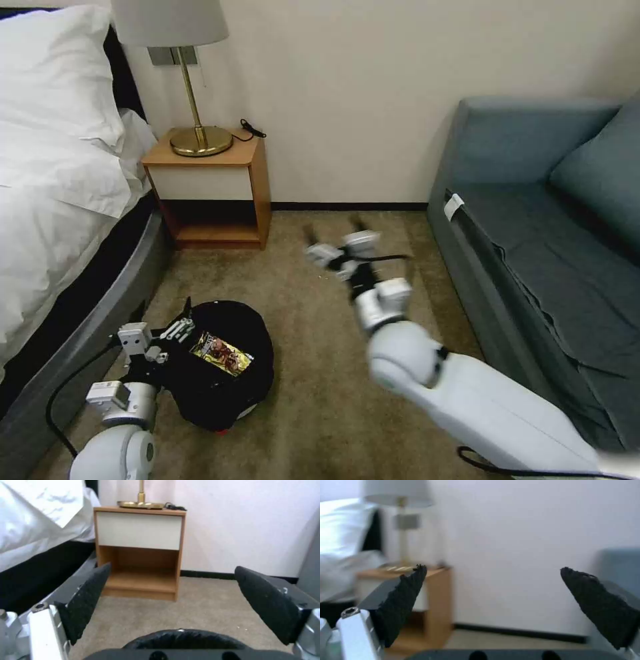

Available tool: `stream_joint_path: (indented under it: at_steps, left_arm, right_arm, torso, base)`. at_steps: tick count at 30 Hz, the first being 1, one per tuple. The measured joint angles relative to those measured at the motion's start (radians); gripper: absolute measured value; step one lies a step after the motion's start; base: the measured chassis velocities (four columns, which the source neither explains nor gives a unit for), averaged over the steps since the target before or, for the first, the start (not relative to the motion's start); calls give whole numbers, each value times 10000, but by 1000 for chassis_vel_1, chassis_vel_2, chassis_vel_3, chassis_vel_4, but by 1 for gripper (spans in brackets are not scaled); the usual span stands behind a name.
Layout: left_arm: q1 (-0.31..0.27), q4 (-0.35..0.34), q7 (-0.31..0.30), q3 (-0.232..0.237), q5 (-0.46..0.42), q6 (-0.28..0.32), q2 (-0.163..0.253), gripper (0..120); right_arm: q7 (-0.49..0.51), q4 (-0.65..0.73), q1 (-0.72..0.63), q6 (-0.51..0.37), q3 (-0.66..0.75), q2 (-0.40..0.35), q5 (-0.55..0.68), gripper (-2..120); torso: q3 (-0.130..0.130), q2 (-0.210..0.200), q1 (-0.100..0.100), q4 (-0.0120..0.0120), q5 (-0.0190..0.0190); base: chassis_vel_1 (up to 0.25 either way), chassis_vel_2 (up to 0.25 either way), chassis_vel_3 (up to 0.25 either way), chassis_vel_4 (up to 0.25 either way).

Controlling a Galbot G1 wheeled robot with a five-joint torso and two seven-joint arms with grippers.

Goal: Pick up the trash bin, then pick up the garbage on the floor and place it into the trash bin.

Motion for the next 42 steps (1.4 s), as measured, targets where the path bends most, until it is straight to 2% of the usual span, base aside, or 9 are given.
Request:
stream_joint_path:
  at_steps: [1, 2, 6, 7, 11, 16, 29, 42]
  left_arm:
    - [13, -46, 0, 42, 25, 5, 23, 100]
    - [13, -46, 0, 42, 25, 5, 23, 100]
    - [166, -212, 4, 221, 108, 61, 105, 100]
    - [166, -212, 4, 221, 108, 61, 105, 100]
    - [353, -383, 70, 325, 125, 83, 136, 100]
    - [422, -422, 86, 425, 143, 80, 131, 100]
    - [549, -124, 141, 616, 399, -266, -22, 100]
    - [597, -102, 228, 616, 436, -427, -45, 100]
  right_arm:
    - [-68, 227, -616, 53, 610, 102, -440, 100]
    - [-68, 227, -616, 53, 610, 102, -440, 100]
    - [-206, 992, -3136, 169, 2335, 1225, -2157, 100]
    - [-206, 992, -3136, 169, 2335, 1225, -2157, 100]
    - [-171, 1441, -4554, 47, 2831, 2670, -3395, 100]
    - [-138, 1487, -5052, 106, 2775, 3299, -3903, 100]
    - [-148, 906, -5506, 551, 2451, 3855, -4442, 100]
    - [-117, 876, -5620, 398, 2279, 3929, -4521, 100]
  torso:
    - [0, 0, 0, 0, -4]
    - [0, 0, 0, 0, -4]
    - [0, 0, 0, 0, -1]
    - [0, 0, 0, 0, -1]
    - [-1, 0, 0, 2, -4]
    - [-1, 0, 0, 3, -5]
    - [0, 1, 0, 3, -4]
    - [0, 0, 0, 3, -4]
  base:
    - [0, 0, 0, 0]
    - [0, 0, 0, 0]
    - [0, 0, 0, 0]
    - [0, 0, 0, 0]
    - [0, 0, 0, 0]
    - [0, 0, 0, 0]
    - [0, 0, 0, 0]
    - [0, 0, 0, 0]
